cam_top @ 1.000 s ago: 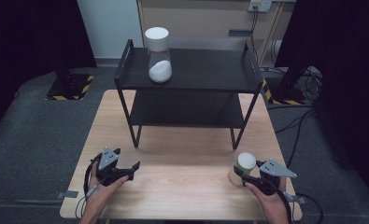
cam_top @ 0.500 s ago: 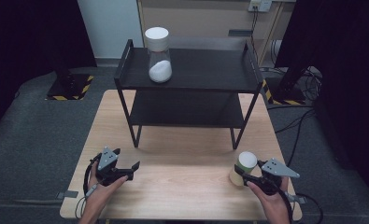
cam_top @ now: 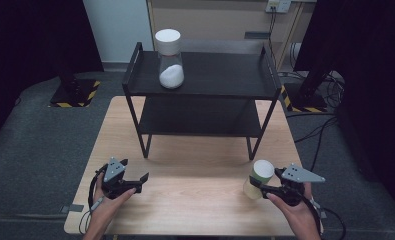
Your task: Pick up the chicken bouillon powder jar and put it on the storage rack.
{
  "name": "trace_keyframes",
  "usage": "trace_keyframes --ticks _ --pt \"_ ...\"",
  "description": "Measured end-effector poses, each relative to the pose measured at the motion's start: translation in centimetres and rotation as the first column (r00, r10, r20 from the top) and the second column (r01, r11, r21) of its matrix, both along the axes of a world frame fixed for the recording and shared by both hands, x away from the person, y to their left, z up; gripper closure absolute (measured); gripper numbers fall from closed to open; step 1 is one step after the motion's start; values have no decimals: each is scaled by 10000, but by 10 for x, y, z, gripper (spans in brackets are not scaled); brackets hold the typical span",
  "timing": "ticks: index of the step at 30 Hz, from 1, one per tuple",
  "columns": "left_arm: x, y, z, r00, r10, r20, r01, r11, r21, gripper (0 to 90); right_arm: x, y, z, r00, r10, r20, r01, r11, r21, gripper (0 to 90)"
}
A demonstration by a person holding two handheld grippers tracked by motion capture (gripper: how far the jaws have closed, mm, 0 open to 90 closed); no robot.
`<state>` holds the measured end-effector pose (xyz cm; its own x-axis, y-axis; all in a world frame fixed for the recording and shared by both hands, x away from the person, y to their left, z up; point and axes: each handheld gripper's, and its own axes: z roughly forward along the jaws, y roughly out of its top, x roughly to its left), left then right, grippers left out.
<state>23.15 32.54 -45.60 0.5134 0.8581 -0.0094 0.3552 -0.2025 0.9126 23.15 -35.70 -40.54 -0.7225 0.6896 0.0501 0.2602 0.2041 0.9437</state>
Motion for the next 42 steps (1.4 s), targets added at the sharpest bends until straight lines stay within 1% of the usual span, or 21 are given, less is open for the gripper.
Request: trace_keyframes --ticks 1,2,4,6,8,10,12,17,20,23,27,32,33,34,39,40,41,42 --pt "0 0 0 10000 -1 -6 1 10000 -7 21 0 2 6 10000 62 62 -61 9998 -165 351" --pt "0 0 0 10000 1 -8 -1 10000 -12 21 0 2 6 10000 62 62 -61 9998 -165 351" --pt "0 0 0 10000 -4 -21 4 10000 -13 21 1 4 13 9998 141 124 -138 9995 -289 351" --pt "1 -1 0 10000 -52 -45 52 10000 35 21 2 6 18 9998 167 147 -162 9993 -324 351" --pt "1 -1 0 9999 -74 -72 74 10000 43 21 2 6 19 9997 168 154 -163 9993 -339 351" --pt "1 -2 0 9999 -109 -76 110 9999 120 21 2 8 24 9998 138 122 -132 9990 -420 351" --pt "2 -3 0 9999 -134 -92 136 9997 192 21 3 8 26 9998 167 118 -162 9991 -398 351" --pt "2 -1 0 9998 -136 -127 139 9997 182 21 4 8 33 9998 167 83 -165 9994 -299 351" --pt "2 -2 -1 9998 -150 -148 152 9997 183 21 4 8 40 9999 155 59 -153 9994 -305 351" --pt "2 -2 -1 9997 -161 -161 165 9997 201 21 4 12 51 9999 137 90 -133 9988 -472 351" --pt "2 -3 -1 9997 -169 -167 172 9996 211 21 3 12 63 9996 244 167 -238 9991 -356 351" --pt "3 -3 -1 9996 -212 -189 217 9994 259 21 2 14 80 9988 364 325 -351 9987 -377 351" --pt "4 -4 -2 9995 -224 -200 230 9994 274 21 2 14 86 9984 449 352 -437 9985 -339 351" --pt "4 -4 -1 9995 -242 -207 248 9993 291 21 2 14 86 9984 449 352 -437 9985 -339 351" --pt "4 -6 -2 9994 -271 -217 278 9991 310 21 3 15 104 9971 620 441 -606 9976 -333 351" --pt "4 -6 -2 9994 -278 -214 285 9990 330 21 4 15 108 9967 696 418 -683 9972 -315 351" --pt "4 -7 -1 9993 -300 -216 308 9988 377 21 6 14 115 9957 814 432 -804 9964 -255 351" --pt "5 -7 -1 9992 -322 -216 330 9987 396 21 6 14 115 9957 814 432 -804 9964 -255 351"
